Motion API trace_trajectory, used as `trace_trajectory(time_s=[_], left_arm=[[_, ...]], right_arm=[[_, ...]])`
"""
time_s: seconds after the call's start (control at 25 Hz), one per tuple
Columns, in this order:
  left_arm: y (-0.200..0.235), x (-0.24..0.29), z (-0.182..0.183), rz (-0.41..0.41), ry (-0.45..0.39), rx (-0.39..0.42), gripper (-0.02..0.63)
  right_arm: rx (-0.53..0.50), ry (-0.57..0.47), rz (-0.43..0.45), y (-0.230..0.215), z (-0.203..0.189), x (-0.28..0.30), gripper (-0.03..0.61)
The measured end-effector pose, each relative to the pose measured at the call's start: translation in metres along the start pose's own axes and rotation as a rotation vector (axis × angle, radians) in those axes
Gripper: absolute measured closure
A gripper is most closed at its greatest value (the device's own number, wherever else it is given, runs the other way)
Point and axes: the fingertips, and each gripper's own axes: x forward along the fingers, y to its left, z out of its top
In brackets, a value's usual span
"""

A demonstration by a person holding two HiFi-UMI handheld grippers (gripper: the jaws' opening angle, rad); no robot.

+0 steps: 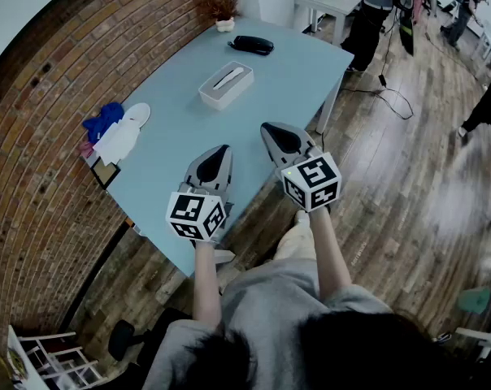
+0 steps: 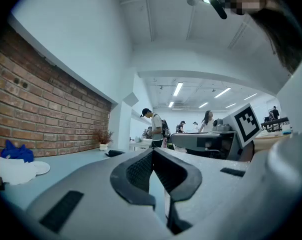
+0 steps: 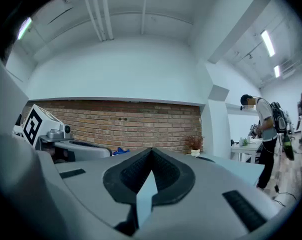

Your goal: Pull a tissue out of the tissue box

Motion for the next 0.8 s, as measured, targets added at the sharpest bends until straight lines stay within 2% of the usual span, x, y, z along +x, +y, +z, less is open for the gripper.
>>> trace_trajectory(time_s=[0.36, 0.6, 0.8], left_arm=[[-0.003, 0.004, 0.000, 0.002, 0.002, -0.005, 0.611], [0.003, 0.007, 0.000, 0.028, 0.013, 0.002, 0.611], [0.024, 0.018, 0.003, 0.067, 0.004, -0.022, 0.611]], right_arm=[[0.000, 0.004, 0.005, -0.004, 0.000, -0.001, 0.580], [0.061, -0.046, 0.034, -0.013, 0.008, 0.010, 0.580], [-0.012, -0.021, 0.056, -0.020, 0.015, 0.033, 0.580]])
